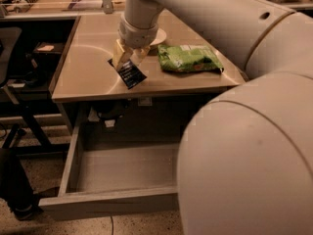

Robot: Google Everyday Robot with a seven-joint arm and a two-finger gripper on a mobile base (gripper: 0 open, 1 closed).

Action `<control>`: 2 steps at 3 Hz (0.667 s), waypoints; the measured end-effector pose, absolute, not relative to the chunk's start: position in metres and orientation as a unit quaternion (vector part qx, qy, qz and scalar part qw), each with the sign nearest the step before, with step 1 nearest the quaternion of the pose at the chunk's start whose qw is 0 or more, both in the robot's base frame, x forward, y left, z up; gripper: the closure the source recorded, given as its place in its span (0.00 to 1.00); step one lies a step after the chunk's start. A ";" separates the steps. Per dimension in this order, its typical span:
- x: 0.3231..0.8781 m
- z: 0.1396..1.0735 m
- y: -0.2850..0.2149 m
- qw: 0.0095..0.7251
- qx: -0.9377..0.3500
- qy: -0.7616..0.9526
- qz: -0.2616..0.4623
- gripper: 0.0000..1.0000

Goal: Pick rxbar blueberry from top drawer and place on counter

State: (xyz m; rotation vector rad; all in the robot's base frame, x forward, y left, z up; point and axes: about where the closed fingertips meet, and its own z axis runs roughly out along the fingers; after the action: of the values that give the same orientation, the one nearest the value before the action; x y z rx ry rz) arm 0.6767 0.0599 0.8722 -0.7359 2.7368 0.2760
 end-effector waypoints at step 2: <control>0.723 0.860 0.098 0.146 -0.274 0.945 0.103 1.00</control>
Offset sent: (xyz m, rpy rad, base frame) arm 0.0781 0.0565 -0.0130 0.0204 -0.0119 0.0609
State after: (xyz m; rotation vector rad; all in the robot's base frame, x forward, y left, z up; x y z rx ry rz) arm 0.7232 0.0979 0.8598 -0.7896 2.7212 0.2954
